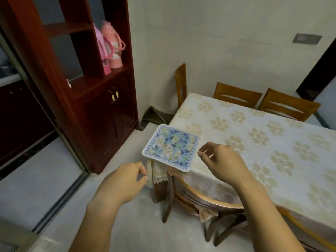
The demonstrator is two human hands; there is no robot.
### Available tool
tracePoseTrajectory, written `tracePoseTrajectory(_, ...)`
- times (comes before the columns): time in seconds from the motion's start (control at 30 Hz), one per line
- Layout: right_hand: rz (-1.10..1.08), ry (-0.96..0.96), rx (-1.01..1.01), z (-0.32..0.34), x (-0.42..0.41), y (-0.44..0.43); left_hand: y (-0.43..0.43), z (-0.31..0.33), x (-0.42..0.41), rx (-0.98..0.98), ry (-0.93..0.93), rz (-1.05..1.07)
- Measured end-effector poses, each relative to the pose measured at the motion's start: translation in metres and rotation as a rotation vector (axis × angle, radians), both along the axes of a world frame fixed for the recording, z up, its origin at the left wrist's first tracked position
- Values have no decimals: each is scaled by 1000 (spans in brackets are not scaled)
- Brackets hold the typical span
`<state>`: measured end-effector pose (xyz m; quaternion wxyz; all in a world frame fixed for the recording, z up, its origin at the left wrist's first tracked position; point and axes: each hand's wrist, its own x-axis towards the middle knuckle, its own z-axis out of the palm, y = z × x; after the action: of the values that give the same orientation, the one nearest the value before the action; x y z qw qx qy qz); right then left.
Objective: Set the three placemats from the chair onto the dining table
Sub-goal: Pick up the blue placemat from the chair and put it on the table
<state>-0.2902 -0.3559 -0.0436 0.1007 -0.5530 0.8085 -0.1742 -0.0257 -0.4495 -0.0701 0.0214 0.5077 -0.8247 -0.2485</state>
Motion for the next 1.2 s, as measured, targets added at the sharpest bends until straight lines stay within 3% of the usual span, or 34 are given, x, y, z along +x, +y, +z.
tracePoseTrajectory(0.13, -43, -61, -21, -11, -24, -37, -50, -5, -28, -87, -5, 27)
tracePoseTrajectory(0.37, 4, -160, 99, -68, -62, -134, -135, -39, -55, 91, -110, -1)
tracePoseTrajectory(0.63, 12, -236, 36, -86, -106, -251, -258, -24, -109, -71, -153, 31)
tracePoseTrajectory(0.77, -96, -250, 125, -122, -146, -260, -283, -56, -158, 75, -156, -50)
tracePoseTrajectory(1.0, -400, -280, 261, -193, -166, -272, -356, -140, -216, 112, -139, -293)
tracePoseTrajectory(1.2, -709, -515, 528, -265, -115, -274, -412, -236, -233, 452, -204, -297)
